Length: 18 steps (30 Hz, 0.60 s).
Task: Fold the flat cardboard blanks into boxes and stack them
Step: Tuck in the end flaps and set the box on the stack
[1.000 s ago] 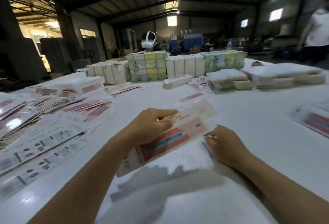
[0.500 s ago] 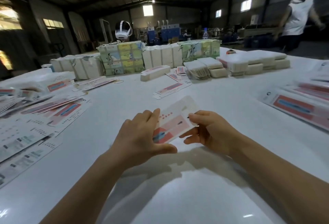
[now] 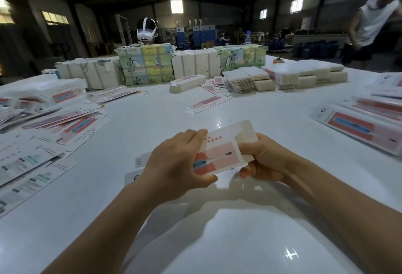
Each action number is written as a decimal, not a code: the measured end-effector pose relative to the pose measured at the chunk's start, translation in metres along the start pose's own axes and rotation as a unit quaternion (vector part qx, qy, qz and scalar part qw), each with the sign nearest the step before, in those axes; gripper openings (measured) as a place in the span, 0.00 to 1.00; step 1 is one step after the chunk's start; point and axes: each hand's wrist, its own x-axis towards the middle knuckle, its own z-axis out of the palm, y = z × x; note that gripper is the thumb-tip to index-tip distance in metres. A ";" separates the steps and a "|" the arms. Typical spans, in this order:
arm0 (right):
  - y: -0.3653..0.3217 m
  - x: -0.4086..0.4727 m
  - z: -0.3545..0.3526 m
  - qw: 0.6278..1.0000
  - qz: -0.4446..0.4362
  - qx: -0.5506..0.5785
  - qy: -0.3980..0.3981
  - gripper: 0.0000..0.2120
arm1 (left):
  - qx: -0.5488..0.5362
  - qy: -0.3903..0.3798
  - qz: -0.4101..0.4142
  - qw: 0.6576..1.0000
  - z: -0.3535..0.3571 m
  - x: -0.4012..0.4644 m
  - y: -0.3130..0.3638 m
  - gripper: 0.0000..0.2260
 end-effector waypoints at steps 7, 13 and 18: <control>0.004 0.001 0.004 0.994 -0.025 -0.080 0.068 0.10 | 0.041 -0.017 -0.022 0.999 -0.003 -0.001 0.002 0.39; 0.001 0.001 0.005 0.993 -0.025 -0.061 0.095 0.16 | 0.013 0.009 -0.059 0.998 -0.008 0.002 0.005 0.29; -0.001 0.002 0.011 0.990 0.018 -0.013 0.139 0.11 | -0.008 0.011 -0.092 0.996 -0.002 0.005 0.010 0.26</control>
